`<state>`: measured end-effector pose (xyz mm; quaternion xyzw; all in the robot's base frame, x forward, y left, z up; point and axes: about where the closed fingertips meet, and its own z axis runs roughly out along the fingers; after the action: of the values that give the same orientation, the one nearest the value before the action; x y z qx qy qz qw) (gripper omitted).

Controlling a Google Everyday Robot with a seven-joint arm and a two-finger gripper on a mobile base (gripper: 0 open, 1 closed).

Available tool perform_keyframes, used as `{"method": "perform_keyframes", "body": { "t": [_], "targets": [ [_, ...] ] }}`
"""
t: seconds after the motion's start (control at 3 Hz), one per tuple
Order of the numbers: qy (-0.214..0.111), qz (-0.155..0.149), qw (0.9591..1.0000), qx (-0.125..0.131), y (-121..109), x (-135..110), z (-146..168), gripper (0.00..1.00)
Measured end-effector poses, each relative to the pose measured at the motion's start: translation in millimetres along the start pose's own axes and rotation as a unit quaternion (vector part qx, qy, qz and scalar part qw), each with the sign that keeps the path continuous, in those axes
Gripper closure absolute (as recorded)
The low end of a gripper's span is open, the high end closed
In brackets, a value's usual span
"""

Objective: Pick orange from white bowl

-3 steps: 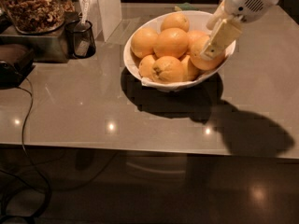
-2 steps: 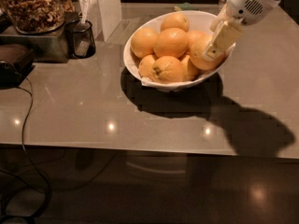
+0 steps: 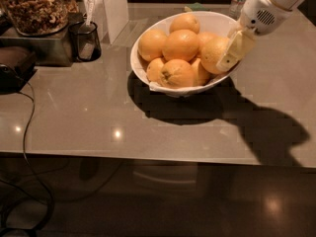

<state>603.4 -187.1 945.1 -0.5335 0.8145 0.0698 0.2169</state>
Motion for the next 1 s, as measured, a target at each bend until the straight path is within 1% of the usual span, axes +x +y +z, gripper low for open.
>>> {"method": "perform_keyframes", "body": {
  "t": [0.33, 0.67, 1.0],
  "targets": [
    [0.017, 0.001, 0.9997, -0.016, 0.8, 1.0, 18.8, 0.27],
    [0.026, -0.005, 0.9993, -0.026, 3.5, -4.7, 28.3, 0.69],
    [0.026, -0.005, 0.9993, -0.026, 2.7, -3.0, 25.8, 0.92]
  ]
}}
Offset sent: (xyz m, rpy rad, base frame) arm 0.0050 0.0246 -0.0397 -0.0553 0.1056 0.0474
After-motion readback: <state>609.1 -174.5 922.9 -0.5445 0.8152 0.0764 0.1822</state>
